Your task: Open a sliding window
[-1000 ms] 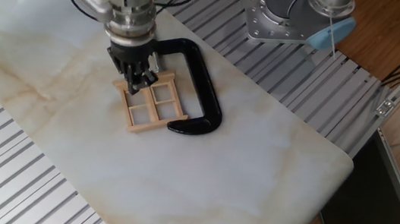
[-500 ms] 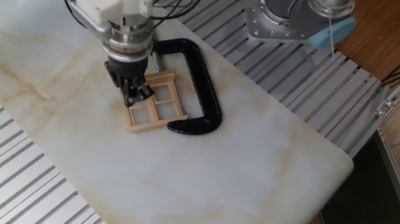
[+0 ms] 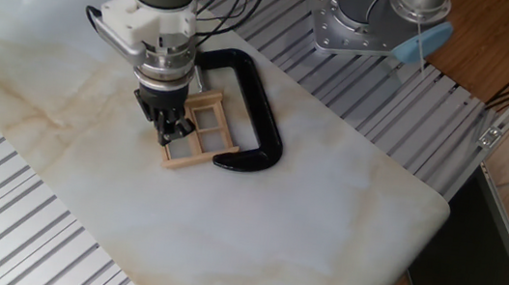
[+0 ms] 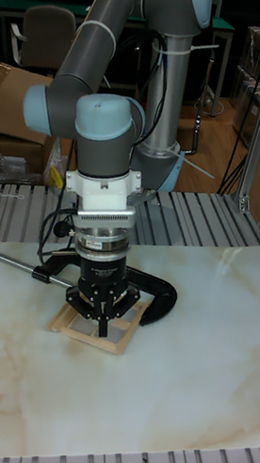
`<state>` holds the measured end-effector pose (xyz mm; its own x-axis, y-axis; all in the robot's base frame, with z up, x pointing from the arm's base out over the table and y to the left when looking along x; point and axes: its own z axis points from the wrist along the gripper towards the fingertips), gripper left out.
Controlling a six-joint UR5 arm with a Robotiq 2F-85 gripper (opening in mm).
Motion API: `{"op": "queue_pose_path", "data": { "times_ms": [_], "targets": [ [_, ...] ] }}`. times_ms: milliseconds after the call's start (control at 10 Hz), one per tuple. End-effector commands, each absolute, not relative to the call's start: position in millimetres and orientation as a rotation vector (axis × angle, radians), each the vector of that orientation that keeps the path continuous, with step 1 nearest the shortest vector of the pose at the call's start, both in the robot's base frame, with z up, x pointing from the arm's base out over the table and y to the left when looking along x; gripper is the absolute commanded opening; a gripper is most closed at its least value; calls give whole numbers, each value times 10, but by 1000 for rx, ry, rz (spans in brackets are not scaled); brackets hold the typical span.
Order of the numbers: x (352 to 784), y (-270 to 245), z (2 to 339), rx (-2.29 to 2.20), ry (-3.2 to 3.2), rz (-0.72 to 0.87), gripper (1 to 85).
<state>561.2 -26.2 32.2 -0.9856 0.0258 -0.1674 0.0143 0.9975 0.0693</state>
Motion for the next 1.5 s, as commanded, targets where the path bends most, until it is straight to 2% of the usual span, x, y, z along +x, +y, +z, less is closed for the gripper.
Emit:
{"op": "queue_pose_path", "data": {
  "times_ms": [0, 300, 1400],
  "targets": [
    [5592, -150, 274, 87, 2969, 190, 7],
    [5559, -72, 275, 171, 2978, 247, 7],
    [5478, -210, 180, 150, 2980, 214, 7]
  ]
}}
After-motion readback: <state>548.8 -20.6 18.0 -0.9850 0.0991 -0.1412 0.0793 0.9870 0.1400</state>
